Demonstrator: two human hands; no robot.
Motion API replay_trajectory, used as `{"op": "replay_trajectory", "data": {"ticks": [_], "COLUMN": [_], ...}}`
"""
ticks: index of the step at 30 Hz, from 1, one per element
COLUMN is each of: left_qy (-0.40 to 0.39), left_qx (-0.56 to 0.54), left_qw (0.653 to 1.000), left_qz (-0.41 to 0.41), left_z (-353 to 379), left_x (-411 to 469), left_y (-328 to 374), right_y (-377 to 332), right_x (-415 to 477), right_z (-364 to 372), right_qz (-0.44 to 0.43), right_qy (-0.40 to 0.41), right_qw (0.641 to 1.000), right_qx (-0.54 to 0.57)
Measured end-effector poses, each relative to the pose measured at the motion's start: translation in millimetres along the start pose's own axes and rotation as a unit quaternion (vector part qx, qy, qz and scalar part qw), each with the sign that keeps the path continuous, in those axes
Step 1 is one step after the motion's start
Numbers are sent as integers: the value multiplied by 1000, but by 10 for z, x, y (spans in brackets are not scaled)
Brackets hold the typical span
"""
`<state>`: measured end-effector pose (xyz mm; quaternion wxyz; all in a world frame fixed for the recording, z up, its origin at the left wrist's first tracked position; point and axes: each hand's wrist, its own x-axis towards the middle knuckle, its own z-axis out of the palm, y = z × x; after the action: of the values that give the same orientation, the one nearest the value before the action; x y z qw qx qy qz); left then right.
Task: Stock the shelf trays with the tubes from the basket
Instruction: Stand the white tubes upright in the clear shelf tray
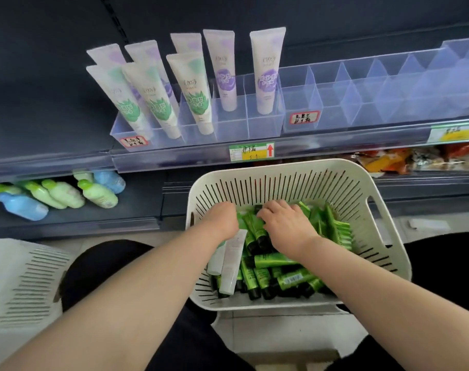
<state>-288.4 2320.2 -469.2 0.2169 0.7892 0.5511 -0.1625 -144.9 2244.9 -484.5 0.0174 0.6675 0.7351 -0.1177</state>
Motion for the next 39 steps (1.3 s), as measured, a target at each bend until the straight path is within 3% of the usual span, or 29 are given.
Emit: {"op": "replay_trajectory", "data": {"ticks": [14, 19, 25, 28, 32, 39], "left_qy": [-6, 8, 20, 19, -4, 14], "left_qx": [-23, -36, -58, -53, -47, -14], "left_qw": [999, 999, 998, 998, 998, 1000], "left_qz": [-31, -35, -33, -33, -37, -22], "left_z": [73, 57, 66, 84, 175, 491], "left_x": [133, 132, 112, 112, 137, 171], "left_y": [-82, -149, -170, -169, -170, -129], "right_y": [-293, -323, -293, -178, 114, 488], "right_x": [445, 471, 406, 333, 152, -76], "right_z": [294, 293, 234, 93, -127, -327], "right_qz": [-36, -26, -79, -93, -15, 64], "right_qy": [-232, -211, -119, -121, -163, -75], "right_qw": [972, 975, 990, 988, 965, 955], "right_qx": [9, 63, 15, 36, 204, 281]}}
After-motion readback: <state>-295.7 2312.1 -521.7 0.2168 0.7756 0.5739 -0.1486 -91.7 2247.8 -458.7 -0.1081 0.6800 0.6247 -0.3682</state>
